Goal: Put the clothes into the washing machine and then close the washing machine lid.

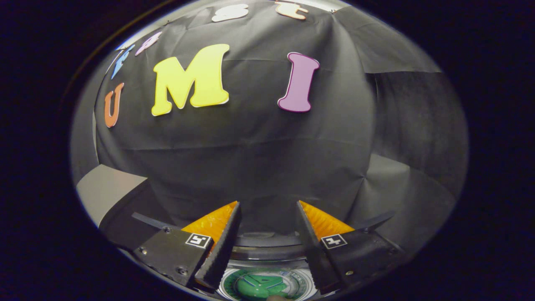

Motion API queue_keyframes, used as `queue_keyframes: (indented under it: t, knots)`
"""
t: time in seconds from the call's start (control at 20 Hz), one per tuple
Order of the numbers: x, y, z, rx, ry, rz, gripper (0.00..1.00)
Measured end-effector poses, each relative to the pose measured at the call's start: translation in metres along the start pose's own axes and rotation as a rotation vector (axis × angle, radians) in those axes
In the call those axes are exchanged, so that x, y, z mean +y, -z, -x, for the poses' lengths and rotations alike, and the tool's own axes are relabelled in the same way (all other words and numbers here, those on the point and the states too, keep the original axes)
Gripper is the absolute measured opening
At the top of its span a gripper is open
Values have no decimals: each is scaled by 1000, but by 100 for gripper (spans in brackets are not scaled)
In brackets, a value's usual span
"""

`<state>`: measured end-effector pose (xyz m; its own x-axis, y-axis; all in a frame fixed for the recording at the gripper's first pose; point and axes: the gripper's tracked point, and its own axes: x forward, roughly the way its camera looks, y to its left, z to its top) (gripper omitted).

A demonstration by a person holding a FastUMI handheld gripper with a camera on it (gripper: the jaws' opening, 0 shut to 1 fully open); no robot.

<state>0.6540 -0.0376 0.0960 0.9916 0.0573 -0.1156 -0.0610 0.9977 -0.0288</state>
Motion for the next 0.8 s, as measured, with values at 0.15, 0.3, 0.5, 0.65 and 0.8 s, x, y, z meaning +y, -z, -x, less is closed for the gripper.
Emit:
queue_keyframes:
  t: [0.15, 0.3, 0.5, 0.65, 0.8]
  knots:
    - [-1, 7, 12, -40, 0, -1, 82]
    - [-2, 13, 22, -68, 0, -2, 82]
    - [-2, 25, 36, -100, -4, -1, 82]
    - [-3, 37, 48, -106, 0, -3, 82]
    - [-4, 52, 61, -99, 0, -7, 82]
